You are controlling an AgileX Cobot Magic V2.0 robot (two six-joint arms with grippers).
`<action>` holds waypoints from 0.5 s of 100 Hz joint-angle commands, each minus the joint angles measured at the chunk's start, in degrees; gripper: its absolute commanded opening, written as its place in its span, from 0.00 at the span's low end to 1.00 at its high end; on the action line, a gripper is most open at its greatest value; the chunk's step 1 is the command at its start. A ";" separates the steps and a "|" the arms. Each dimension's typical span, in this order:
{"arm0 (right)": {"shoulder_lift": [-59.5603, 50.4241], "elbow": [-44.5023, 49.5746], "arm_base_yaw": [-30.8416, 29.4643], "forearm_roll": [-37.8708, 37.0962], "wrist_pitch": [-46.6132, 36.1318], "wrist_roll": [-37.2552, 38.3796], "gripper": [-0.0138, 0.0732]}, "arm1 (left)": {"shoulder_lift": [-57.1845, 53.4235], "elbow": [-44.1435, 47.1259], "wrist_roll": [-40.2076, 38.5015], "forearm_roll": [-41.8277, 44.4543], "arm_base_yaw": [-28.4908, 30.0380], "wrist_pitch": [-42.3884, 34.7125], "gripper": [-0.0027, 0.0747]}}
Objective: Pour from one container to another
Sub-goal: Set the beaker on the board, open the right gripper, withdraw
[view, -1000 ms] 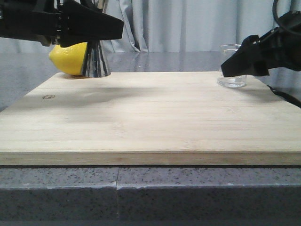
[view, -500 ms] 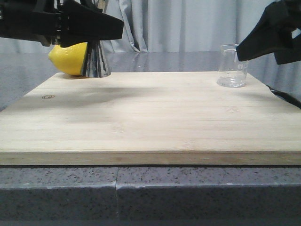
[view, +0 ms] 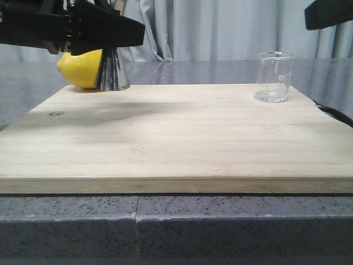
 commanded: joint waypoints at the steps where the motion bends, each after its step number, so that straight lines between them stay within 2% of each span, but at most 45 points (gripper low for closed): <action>1: -4.93 -0.98 -0.30 -1.47 0.51 0.41 0.80 | -2.61 -1.45 -0.44 -4.85 -0.50 5.83 0.29; 24: -10.73 -0.98 -0.30 -1.47 0.74 0.60 0.80 | -2.61 -1.45 -0.44 -4.85 -0.50 5.83 0.29; 50: -10.89 -0.98 -0.30 -1.47 0.39 0.60 0.80 | -2.61 -1.45 -0.44 -4.85 -0.50 5.83 0.29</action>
